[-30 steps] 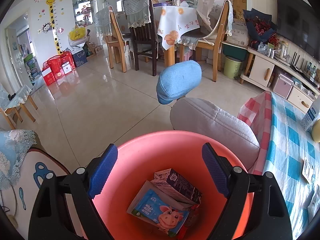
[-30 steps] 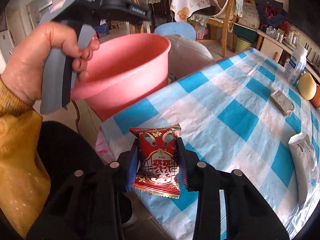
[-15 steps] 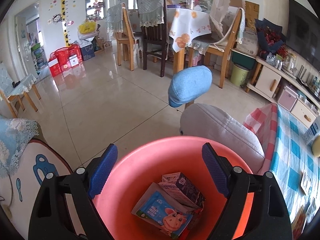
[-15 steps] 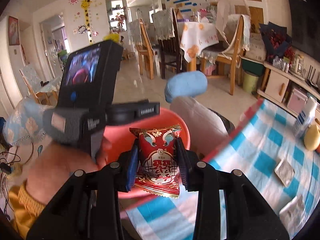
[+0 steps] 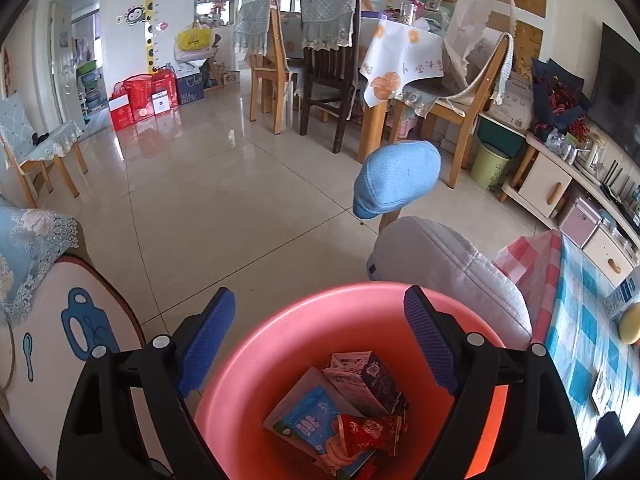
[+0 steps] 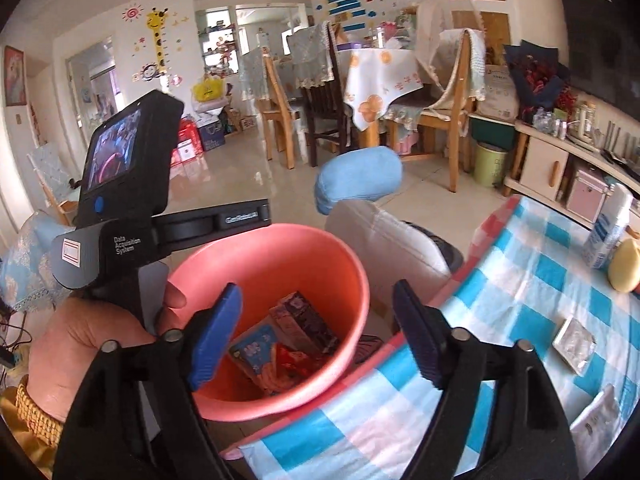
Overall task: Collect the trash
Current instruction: 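Swing both open grippers back over the table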
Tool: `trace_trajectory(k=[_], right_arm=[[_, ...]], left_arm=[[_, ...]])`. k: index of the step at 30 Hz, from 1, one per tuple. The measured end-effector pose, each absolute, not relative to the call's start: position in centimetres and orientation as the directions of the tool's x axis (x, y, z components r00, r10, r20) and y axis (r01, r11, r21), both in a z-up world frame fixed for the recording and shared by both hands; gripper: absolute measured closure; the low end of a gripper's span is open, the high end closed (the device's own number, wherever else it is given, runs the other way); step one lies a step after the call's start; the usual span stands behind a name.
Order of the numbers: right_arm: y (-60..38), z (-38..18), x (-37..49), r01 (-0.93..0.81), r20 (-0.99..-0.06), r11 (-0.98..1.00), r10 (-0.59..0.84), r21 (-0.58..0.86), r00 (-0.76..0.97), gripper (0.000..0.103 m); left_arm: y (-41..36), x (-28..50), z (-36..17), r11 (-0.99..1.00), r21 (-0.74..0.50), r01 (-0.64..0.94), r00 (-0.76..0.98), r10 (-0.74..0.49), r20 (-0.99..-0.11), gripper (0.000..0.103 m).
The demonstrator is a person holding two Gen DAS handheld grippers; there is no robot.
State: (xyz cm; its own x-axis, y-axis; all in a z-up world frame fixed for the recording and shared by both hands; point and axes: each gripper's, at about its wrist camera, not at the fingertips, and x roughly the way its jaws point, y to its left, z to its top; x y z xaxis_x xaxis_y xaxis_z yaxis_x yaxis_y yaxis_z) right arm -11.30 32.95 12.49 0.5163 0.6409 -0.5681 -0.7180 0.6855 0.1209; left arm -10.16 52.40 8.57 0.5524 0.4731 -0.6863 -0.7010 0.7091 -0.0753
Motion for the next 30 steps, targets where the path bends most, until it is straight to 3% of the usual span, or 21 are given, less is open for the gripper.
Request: trace_trajectory(k=[8, 30], right_arm=[[28.0, 12.3, -11.7, -0.652, -0.593, 0.756, 0.549, 0.053, 0.589, 0.011], [15.5, 11.3, -13.4, -0.500, -0.578, 0.863, 0.373, -0.069, 0.726, 0.008]], left_arm=[[49.7, -8.8, 9.1, 0.759, -0.048, -0.650, 0.580, 0.454, -0.677, 0.017], [36.7, -4.5, 9.8, 0.916, 0.086, -0.392, 0.683, 0.352, -0.640, 0.017]])
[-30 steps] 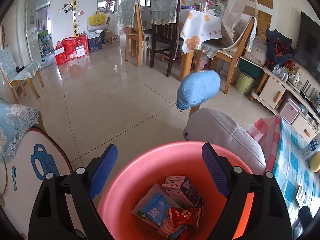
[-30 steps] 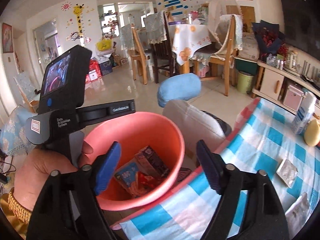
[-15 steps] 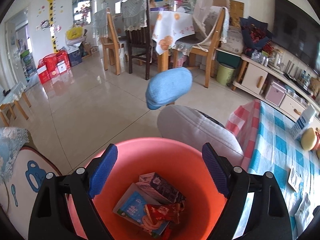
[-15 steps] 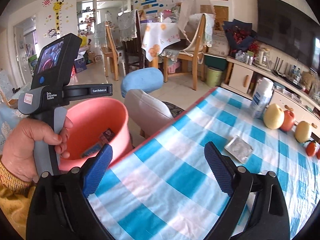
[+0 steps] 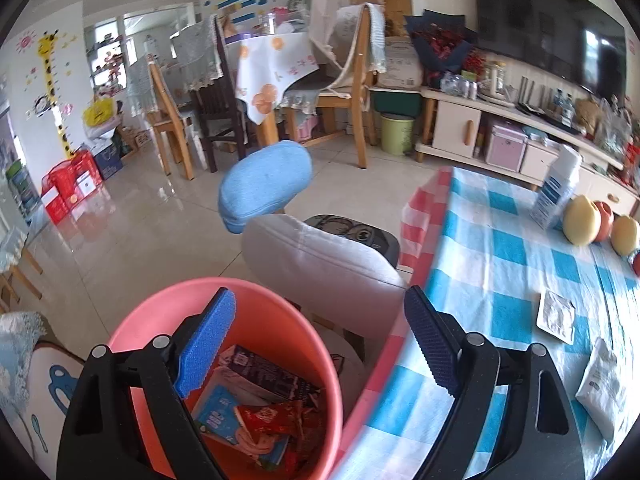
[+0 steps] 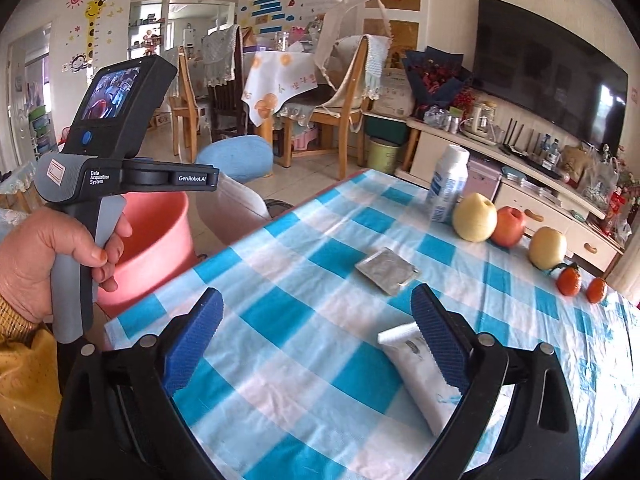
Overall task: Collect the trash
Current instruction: 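Swing both open grippers back over the table, then grasp the foil packet with the left gripper while the right gripper grasps the white feather-print wipes pack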
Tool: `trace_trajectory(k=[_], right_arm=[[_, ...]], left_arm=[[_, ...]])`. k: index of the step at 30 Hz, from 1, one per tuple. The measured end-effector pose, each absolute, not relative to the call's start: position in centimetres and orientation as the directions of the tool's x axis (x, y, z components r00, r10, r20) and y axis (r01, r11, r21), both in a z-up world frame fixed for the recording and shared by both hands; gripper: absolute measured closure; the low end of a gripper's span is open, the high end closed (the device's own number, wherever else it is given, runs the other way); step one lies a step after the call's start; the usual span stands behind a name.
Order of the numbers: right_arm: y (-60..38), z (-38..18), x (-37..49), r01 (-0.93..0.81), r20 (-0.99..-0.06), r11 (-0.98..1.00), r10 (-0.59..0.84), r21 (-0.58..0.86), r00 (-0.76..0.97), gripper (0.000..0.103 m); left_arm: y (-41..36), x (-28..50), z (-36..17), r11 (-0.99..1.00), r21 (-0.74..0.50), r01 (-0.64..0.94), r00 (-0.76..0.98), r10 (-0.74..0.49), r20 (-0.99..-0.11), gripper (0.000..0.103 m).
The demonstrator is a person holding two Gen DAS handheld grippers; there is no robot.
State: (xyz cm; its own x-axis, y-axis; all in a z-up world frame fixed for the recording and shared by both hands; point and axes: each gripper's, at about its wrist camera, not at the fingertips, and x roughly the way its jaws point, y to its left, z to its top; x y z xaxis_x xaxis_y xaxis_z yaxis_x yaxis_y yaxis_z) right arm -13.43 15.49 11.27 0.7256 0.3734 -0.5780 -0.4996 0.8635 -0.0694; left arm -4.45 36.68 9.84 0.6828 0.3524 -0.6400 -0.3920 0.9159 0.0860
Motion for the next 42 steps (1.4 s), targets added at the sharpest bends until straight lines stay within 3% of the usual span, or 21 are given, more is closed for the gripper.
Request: trace_trajectory(k=[20, 37, 42], right_arm=[[4.4, 8.9, -13.2, -0.350, -0.570, 0.937, 0.281, -0.011, 0.772, 0.006], [0.0, 6.3, -9.9, -0.377, -0.682, 0.907, 0.396, 0.188, 0.615, 0.005], [0.9, 5.8, -9.2, -0.430, -0.704, 0.887, 0.414, 0.168, 0.578, 0.005]], left_arm=[[25.4, -3.5, 8.5, 0.990, 0.088, -0.110, 0.731, 0.141, -0.668, 0.017], [18.5, -2.5, 6.1, 0.981, 0.183, 0.069, 0.690, 0.085, -0.719, 0.017], [17.7, -2.0, 6.0, 0.976, 0.178, 0.124, 0.686, 0.045, -0.726, 0.017]])
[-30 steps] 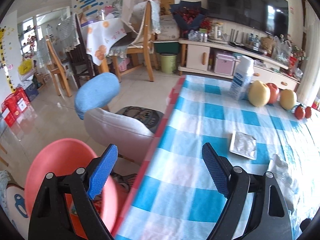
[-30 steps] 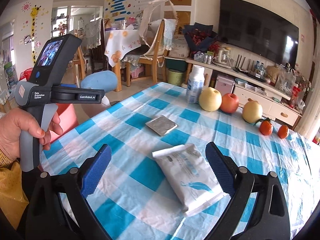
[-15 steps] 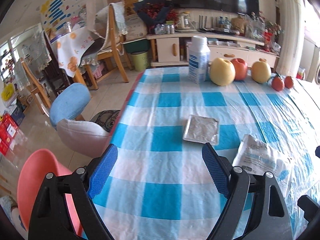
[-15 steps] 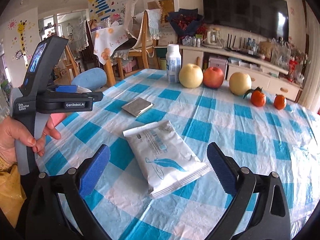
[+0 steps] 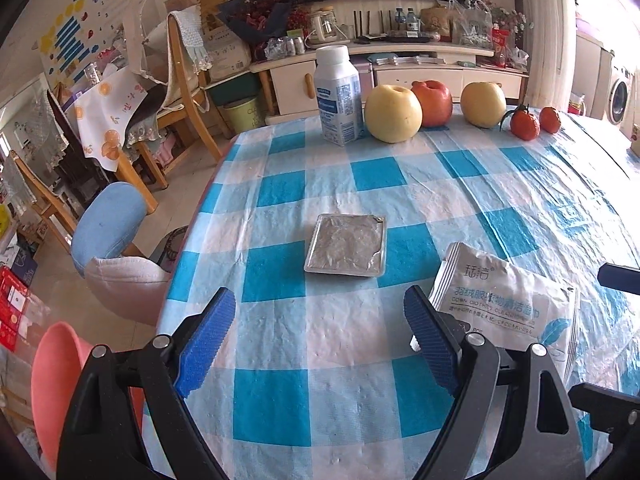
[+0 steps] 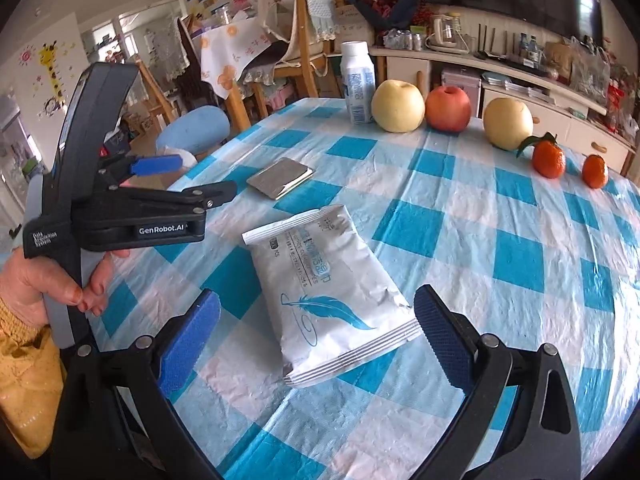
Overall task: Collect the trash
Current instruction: 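Grasp the foil packet with the left gripper while the right gripper grasps the white feather-print wipes pack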
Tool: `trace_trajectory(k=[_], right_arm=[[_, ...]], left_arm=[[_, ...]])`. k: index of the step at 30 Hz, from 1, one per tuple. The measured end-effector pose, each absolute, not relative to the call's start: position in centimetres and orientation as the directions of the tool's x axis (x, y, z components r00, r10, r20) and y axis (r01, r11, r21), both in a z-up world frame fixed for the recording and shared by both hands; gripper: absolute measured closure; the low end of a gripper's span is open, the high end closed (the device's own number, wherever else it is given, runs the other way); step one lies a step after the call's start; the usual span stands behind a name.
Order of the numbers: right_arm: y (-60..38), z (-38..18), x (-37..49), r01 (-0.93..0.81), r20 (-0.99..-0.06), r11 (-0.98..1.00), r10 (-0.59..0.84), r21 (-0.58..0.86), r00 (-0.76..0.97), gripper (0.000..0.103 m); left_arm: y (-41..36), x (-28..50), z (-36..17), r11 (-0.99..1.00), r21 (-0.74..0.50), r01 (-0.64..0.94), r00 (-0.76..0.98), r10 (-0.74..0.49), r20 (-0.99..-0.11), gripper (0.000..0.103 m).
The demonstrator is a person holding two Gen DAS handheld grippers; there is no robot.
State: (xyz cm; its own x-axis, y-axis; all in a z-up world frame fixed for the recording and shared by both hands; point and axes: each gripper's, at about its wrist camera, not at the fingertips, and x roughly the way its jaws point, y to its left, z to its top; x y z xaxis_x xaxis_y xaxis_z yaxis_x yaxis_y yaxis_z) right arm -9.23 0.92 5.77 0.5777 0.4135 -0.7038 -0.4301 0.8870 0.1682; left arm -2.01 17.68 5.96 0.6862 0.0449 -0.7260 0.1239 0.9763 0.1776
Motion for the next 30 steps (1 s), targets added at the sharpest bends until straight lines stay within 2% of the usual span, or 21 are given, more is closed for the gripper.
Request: trace_trajectory(k=[10, 28, 30], right_arm=[[1.4, 4.5, -7.1, -0.473, -0.733, 0.865, 0.428, 0.164, 0.528, 0.005], [2.3, 2.5, -4.5, -0.540, -0.786, 0.832, 0.418, 0.129, 0.456, 0.005], [2.4, 2.4, -4.4, -0.546, -0.786, 0.828, 0.419, 0.125, 0.455, 0.005]], left_arm=[[16.6, 1.6, 4.7, 0.966, 0.091, 0.241, 0.632, -0.085, -0.770, 0.017], [17.8, 8.1, 0.6, 0.978, 0.009, 0.210, 0.546, -0.109, -0.831, 0.017], [17.7, 8.3, 0.6, 0.978, 0.011, 0.209, 0.551, -0.109, -0.828, 0.020]])
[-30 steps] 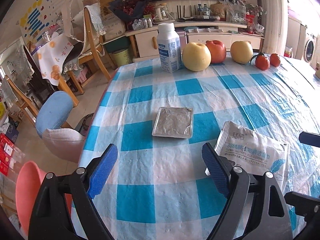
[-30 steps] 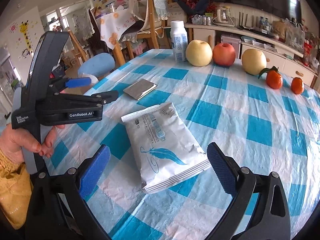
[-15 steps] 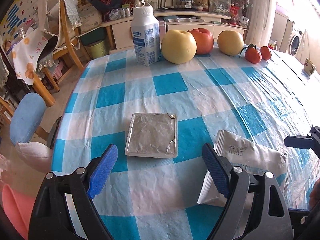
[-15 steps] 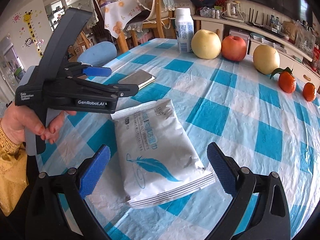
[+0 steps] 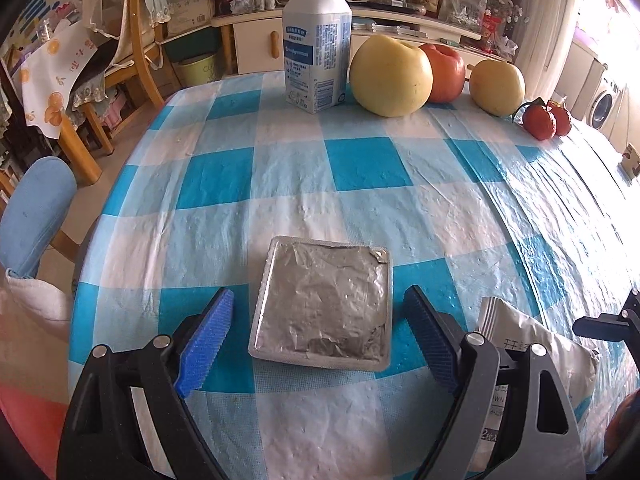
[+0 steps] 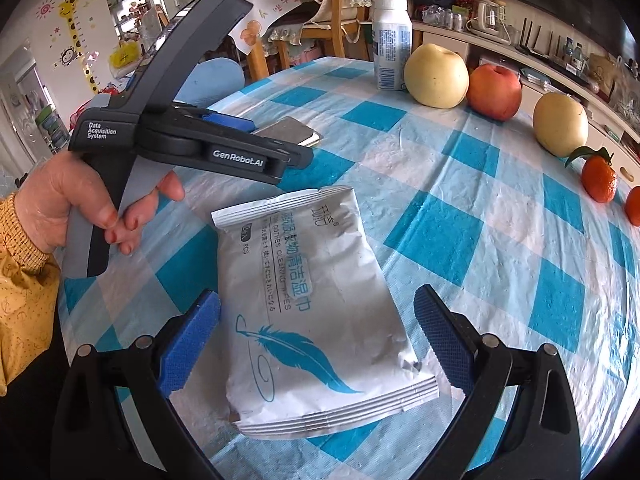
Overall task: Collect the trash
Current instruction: 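Grasp the foil packet with the left gripper while the right gripper grasps the white feather-print wipes pack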
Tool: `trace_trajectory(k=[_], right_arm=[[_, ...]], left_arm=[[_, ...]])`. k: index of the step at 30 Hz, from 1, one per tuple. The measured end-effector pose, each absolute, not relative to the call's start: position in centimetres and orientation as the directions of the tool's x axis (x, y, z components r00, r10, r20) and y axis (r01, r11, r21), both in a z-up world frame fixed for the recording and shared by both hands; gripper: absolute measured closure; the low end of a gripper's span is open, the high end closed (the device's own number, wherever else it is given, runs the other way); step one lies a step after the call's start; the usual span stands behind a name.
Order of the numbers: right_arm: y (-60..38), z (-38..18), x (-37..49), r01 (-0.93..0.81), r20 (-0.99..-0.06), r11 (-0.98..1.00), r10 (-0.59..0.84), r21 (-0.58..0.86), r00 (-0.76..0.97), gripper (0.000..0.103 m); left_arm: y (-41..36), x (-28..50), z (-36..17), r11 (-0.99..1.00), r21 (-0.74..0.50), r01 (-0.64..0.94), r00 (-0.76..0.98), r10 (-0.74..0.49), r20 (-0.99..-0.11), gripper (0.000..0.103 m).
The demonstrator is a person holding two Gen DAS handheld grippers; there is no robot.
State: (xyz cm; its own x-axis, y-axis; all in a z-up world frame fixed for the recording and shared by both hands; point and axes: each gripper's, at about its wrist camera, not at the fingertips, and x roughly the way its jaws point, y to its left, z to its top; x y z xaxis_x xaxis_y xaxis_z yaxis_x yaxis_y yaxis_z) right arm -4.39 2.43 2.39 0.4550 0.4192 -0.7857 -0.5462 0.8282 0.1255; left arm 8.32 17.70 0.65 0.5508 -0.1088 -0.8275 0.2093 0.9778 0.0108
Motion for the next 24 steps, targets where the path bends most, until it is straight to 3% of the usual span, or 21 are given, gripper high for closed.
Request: trace_trajectory(k=[6, 11, 15, 24], right_arm=[[2.6, 2.0, -4.2, -0.548, -0.789, 0.825, 0.427, 0.140, 0.441, 0.005], [3.4, 1.6, -4.6, -0.563, -0.799, 0.822, 0.394, 0.084, 0.455, 0.006], [3.2, 1.7, -4.5, -0.552, -0.794, 0.831, 0.383, 0.072, 0.473, 0.016], [2.5, 1.9, -4.4, -0.532, -0.788, 0.841, 0.393, 0.099, 0.474, 0.024]], left_arm=[[17.7, 8.2, 1.0, 0.981, 0.010, 0.194, 0.569, -0.104, -0.815, 0.038], [17.8, 8.0, 1.0, 0.983, 0.007, 0.183, 0.579, -0.102, -0.809, 0.039], [17.8, 7.5, 1.0, 0.983, -0.012, 0.181, 0.579, -0.117, -0.807, 0.039], [19.1, 6.1, 2.0, 0.976, -0.144, 0.164, 0.596, -0.215, -0.774, 0.039]])
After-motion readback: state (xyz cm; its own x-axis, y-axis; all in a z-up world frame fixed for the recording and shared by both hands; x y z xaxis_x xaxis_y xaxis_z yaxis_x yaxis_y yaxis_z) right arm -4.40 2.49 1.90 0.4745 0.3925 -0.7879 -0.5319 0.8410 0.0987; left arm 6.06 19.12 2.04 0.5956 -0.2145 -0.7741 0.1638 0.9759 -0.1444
